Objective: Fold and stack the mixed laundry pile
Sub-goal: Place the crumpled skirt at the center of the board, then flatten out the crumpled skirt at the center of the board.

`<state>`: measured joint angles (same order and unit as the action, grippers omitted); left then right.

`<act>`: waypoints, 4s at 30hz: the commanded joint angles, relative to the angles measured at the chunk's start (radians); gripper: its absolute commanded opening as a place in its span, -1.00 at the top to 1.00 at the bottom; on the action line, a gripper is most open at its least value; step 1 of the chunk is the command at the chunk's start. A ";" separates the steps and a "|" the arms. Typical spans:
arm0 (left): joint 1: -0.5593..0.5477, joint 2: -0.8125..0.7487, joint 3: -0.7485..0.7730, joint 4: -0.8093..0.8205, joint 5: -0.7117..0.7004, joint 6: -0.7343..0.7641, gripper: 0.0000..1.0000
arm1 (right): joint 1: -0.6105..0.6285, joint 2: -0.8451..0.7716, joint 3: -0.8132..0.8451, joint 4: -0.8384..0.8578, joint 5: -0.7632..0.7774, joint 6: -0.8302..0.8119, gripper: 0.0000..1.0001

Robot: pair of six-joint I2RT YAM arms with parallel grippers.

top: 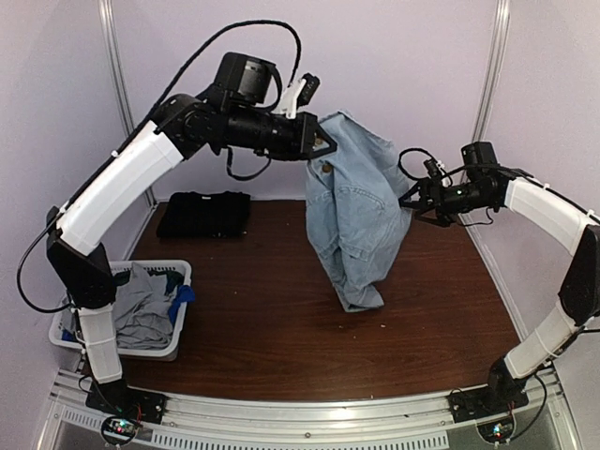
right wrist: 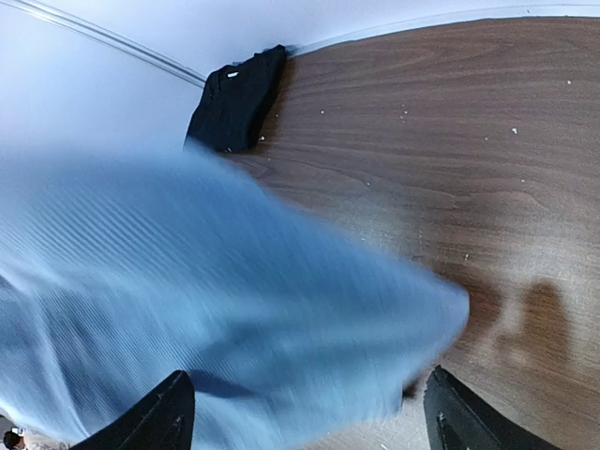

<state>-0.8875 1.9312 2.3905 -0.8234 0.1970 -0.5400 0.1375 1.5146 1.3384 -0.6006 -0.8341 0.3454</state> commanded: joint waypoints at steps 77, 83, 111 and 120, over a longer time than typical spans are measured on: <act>0.258 0.098 -0.817 0.529 0.612 0.016 1.00 | 0.075 0.591 0.299 -0.158 0.387 -0.044 -0.10; 0.312 0.158 -0.931 0.661 0.496 -0.134 0.44 | 0.117 0.365 0.162 -0.108 0.366 -0.054 -0.19; 0.376 -0.435 -1.386 0.274 0.050 0.020 -0.95 | 0.752 0.576 0.301 -0.177 0.692 -0.048 -0.36; 0.256 -0.448 -1.362 0.239 -0.094 0.131 -0.95 | 0.794 0.599 0.290 -0.269 0.949 0.009 0.09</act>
<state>-0.5571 1.4998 1.0134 -0.5560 0.2108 -0.4824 0.9321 2.1540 1.6451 -0.7959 -0.0391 0.3138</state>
